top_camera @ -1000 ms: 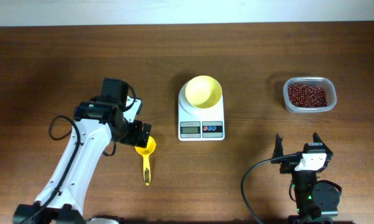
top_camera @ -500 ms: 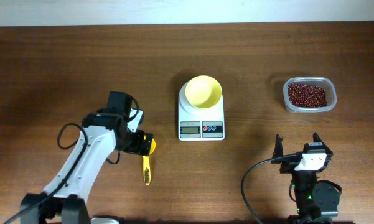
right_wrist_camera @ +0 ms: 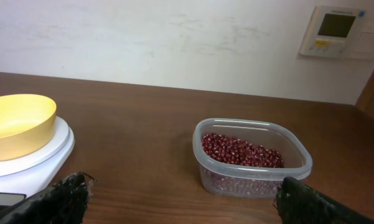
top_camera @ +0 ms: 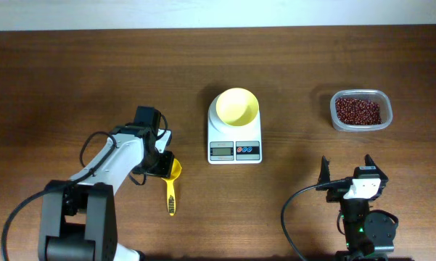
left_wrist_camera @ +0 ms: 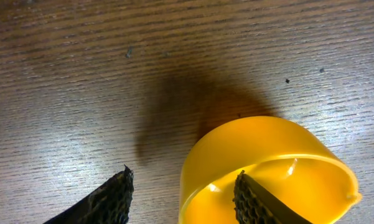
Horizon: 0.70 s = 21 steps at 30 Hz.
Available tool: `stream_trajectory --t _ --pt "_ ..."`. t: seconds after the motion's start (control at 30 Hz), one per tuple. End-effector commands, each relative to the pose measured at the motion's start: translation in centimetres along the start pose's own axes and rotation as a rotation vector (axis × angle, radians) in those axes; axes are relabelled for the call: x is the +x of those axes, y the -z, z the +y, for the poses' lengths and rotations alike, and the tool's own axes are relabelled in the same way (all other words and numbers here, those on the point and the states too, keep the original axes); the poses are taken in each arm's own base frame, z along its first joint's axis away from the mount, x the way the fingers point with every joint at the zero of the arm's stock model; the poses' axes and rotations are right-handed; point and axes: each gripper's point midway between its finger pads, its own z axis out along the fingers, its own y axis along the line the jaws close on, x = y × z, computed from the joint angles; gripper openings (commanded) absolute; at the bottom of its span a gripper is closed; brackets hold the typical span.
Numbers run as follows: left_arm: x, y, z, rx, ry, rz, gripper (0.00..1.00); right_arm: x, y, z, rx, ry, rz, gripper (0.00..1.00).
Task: Scoop item into bowl and weigh 50g on scale
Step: 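Lower the left gripper onto the yellow scoop handle and grasp it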
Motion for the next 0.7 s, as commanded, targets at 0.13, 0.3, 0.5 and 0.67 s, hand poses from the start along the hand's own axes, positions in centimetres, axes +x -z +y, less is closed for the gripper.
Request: stream_trajectory --t 0.13,0.3,0.5,0.67 --pt "0.1 -0.3 -0.3 0.011 -0.001 0.007 0.16 0.2 0.0 0.3 -0.011 -0.001 0.004 0.99" --pt "0.1 -0.3 -0.3 0.011 0.000 0.007 0.00 0.2 0.0 0.3 -0.011 -0.001 0.004 0.99" --pt "-0.3 0.4 -0.7 0.038 0.000 0.002 0.00 0.2 0.0 0.3 -0.011 -0.001 0.004 0.99" --pt "-2.8 4.9 -0.9 0.048 0.005 -0.021 0.00 0.2 0.0 0.3 -0.011 -0.001 0.004 0.99"
